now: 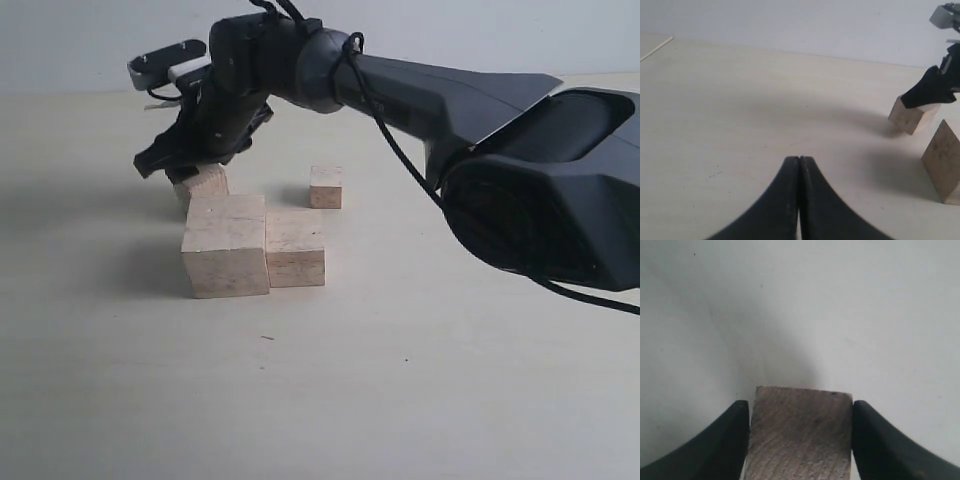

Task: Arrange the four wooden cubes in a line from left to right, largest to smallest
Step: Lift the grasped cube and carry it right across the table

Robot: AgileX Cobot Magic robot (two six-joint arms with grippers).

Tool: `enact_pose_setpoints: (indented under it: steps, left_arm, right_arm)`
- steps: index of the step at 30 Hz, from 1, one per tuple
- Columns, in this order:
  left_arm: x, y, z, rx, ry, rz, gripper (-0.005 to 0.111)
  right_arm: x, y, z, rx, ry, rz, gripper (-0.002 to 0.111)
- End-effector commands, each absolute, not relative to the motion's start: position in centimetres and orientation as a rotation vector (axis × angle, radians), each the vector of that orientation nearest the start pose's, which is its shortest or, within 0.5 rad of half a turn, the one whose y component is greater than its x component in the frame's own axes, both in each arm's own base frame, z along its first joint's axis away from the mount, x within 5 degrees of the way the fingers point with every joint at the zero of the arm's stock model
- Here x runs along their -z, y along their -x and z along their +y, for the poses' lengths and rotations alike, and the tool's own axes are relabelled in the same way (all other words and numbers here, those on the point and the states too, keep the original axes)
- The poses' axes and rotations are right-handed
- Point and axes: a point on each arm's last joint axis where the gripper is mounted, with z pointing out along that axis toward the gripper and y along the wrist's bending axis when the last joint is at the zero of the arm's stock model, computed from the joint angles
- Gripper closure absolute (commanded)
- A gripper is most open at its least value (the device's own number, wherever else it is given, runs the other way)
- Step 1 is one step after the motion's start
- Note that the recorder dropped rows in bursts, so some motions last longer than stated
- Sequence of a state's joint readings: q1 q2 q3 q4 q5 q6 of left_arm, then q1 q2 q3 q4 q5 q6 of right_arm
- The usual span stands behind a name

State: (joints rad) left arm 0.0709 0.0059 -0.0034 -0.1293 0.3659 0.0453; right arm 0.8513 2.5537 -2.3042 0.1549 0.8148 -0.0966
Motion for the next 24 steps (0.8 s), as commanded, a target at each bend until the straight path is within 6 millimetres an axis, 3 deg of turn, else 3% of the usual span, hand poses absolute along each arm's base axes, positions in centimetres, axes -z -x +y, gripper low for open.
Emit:
enact_pose_setpoints:
  steps: [1, 5, 8, 14, 19, 24]
  left_arm:
    - [-18.1, -5.3, -0.1, 0.050, 0.101, 1.836, 0.107]
    - [-18.1, -5.3, -0.1, 0.050, 0.101, 1.836, 0.107]
    - [-18.1, -5.3, -0.1, 0.050, 0.101, 1.836, 0.107]
    - [-18.1, -5.3, -0.1, 0.050, 0.101, 1.836, 0.107]
    - [-18.1, -5.3, -0.1, 0.050, 0.101, 1.836, 0.107]
    - [-18.1, -5.3, -0.1, 0.050, 0.101, 1.836, 0.107]
  right_arm:
    - [-21.9, -36.0, 42.7, -0.506, 1.072, 2.210, 0.108]
    - [-26.7, -35.4, 42.1, -0.532, 1.046, 2.131, 0.108]
    - [-28.9, -35.1, 40.6, -0.461, 1.073, 2.142, 0.108]
    - [-33.0, -35.1, 35.1, -0.277, 1.083, 2.302, 0.108]
    - [-37.4, -35.4, 31.3, -0.271, 0.992, 2.259, 0.108]
    - [-39.3, -35.1, 27.3, -0.237, 0.937, 2.288, 0.108]
